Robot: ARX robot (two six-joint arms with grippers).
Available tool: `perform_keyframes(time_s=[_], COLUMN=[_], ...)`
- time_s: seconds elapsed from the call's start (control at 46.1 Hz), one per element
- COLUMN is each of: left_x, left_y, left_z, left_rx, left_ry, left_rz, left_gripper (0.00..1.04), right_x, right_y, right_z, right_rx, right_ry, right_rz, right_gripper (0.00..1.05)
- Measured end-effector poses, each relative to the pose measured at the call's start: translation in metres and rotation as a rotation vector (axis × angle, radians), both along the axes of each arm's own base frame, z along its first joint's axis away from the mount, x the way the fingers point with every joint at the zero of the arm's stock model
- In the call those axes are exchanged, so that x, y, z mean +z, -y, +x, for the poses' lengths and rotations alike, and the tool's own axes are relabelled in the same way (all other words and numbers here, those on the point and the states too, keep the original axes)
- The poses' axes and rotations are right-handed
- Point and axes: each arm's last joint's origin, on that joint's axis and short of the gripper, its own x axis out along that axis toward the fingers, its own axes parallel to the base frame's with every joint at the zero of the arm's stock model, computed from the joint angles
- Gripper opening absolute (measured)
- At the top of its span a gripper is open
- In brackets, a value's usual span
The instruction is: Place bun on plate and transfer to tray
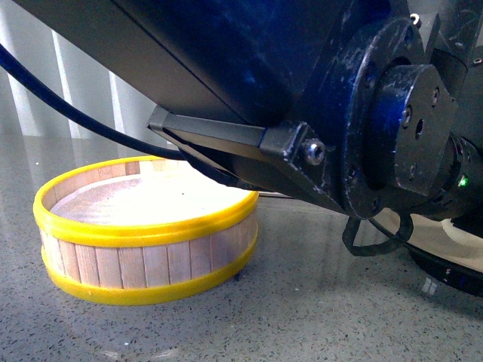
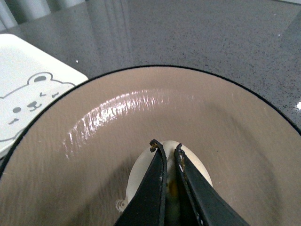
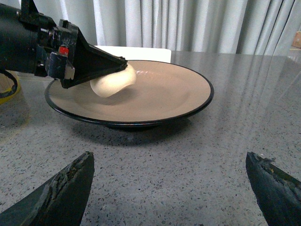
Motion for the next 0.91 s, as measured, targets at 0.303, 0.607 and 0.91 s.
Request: perform_keyframes(time_s=[0.303,0.607,0.91], left_x=[-0.001,0.015,0.028], left_y=[0.002,-0.01,-0.044], left_z=[0.003,0.02,0.06], left_rx=[-0.001,0.046,0.191], left_ry=[-0.012,0.012,0.046], left_rz=[0.006,-0.051,-0.1], left_gripper=[0.43,0.93,0.98], right_x=[0.0,0.0,0.0], right_y=[0.0,0.0,0.0], right_z=[0.0,0.0,0.0], right_rx=[0.0,0.0,0.0], right_ry=[0.0,0.0,0.0], right_rz=[0.0,0.0,0.0], right_gripper=[0.96,0.96,0.96])
